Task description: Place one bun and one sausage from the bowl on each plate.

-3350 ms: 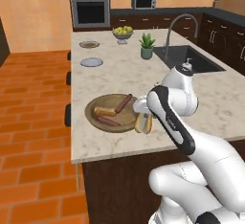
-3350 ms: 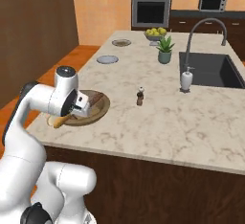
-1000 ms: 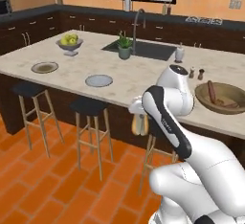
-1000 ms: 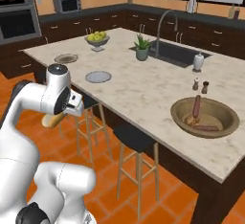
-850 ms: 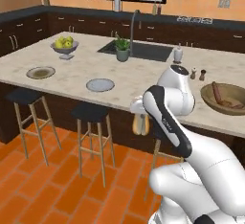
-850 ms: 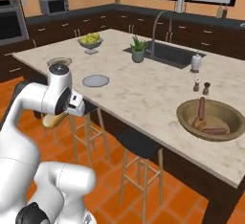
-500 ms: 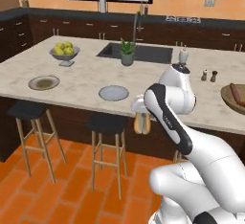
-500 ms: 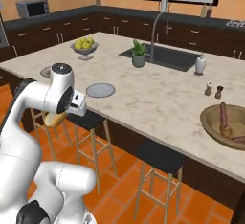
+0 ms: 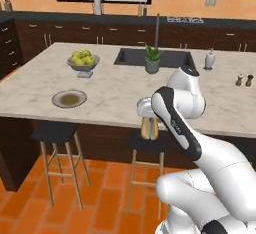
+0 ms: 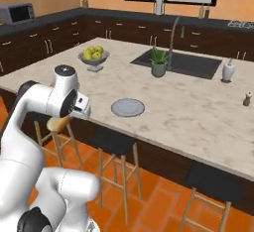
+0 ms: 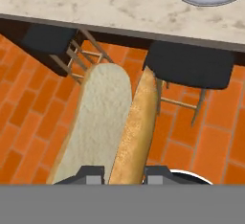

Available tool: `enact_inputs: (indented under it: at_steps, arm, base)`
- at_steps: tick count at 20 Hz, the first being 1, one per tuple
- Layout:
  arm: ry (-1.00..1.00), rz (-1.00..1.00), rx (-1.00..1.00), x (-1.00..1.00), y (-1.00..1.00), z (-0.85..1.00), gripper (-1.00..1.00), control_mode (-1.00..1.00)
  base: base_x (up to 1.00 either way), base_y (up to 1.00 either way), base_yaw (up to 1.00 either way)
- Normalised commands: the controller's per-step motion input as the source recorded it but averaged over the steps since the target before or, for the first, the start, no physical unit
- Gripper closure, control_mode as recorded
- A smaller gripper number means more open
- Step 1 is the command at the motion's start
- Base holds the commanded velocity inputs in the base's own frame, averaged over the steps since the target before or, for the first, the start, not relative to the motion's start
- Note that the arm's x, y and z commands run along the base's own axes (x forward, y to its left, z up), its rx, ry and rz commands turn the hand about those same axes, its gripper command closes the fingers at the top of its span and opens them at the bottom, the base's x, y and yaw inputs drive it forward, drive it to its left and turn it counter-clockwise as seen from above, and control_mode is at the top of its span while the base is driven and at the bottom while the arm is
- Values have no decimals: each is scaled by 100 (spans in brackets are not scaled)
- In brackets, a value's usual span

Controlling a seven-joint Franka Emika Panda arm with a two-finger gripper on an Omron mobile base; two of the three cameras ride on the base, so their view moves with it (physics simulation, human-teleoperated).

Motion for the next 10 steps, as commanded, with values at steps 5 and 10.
enact_inputs:
  at_steps: [5, 10]
  arm:
    - [0, 0, 0, 0, 0, 0, 100, 100]
    - [0, 0, 0, 0, 0, 0, 100, 100]
  base:
    - [82, 100, -24]
    - [83, 100, -24]
